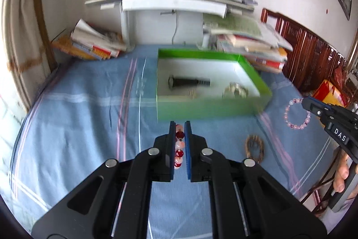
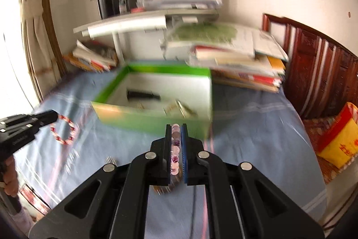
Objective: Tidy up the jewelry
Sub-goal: 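Carry both bead bracelets over the green box and open both grippers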
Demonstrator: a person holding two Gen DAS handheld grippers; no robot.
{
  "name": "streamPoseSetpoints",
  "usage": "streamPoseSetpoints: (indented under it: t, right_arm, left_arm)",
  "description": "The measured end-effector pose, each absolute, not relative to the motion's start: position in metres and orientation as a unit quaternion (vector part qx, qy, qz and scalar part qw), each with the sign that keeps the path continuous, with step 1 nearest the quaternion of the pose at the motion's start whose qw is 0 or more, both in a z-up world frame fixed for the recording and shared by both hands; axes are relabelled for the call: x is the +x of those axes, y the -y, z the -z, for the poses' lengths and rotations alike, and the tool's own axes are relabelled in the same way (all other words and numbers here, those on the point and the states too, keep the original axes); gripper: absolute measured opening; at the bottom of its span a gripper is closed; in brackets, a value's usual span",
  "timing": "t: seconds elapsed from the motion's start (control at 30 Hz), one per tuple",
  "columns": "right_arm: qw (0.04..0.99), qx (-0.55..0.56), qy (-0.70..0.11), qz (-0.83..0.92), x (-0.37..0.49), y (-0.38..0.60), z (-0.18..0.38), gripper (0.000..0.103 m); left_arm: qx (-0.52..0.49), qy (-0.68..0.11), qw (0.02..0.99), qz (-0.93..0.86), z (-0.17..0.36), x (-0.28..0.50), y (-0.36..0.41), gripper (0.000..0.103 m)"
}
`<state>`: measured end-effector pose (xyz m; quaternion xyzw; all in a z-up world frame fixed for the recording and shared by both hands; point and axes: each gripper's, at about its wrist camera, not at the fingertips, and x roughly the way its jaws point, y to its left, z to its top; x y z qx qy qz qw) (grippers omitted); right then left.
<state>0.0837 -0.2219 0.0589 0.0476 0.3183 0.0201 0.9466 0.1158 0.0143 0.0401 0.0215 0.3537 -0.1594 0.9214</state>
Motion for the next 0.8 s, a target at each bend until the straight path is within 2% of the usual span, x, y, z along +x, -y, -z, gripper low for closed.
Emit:
streamPoseSetpoints:
  t: [0.17,0.47,0.53,0.57,0.6,0.67,0.8]
  right_arm:
    - [0.944,0.067,-0.323,-0.025,0.143,0.219,-0.068,0.008]
    - [0.923,0.060,-0.379,-0.018,0.220,0.208,-0.011,0.009]
    - [0.921,0.060,-0.385,-0.017,0.219,0.209,-0.006,0.015]
    - [0.920,0.062,-0.386,-0.022,0.214,0.211,-0.006,0.021]
    - [0.921,0.060,-0.384,-0.023,0.208,0.211,-0.006,0.024]
    - [0.923,0.050,-0.382,-0.022,0.192,0.211,-0.007,0.027]
    - [0.917,0.042,-0.394,-0.041,0.147,0.215,0.003,0.027]
  left_arm:
    - [0.020,-0.351,0.923,0.158,-0.059,0.170,0.002,0.008]
    - [0.024,-0.376,0.915,0.147,-0.029,0.250,0.038,0.008]
    - [0.019,-0.382,0.913,0.142,-0.022,0.255,0.039,0.015]
    - [0.019,-0.385,0.912,0.138,-0.019,0.255,0.038,0.027]
    - [0.022,-0.385,0.913,0.132,-0.016,0.252,0.036,0.032]
    - [0.035,-0.383,0.916,0.115,-0.013,0.243,0.031,0.032]
    - [0.070,-0.385,0.917,0.078,0.001,0.199,0.015,0.047]
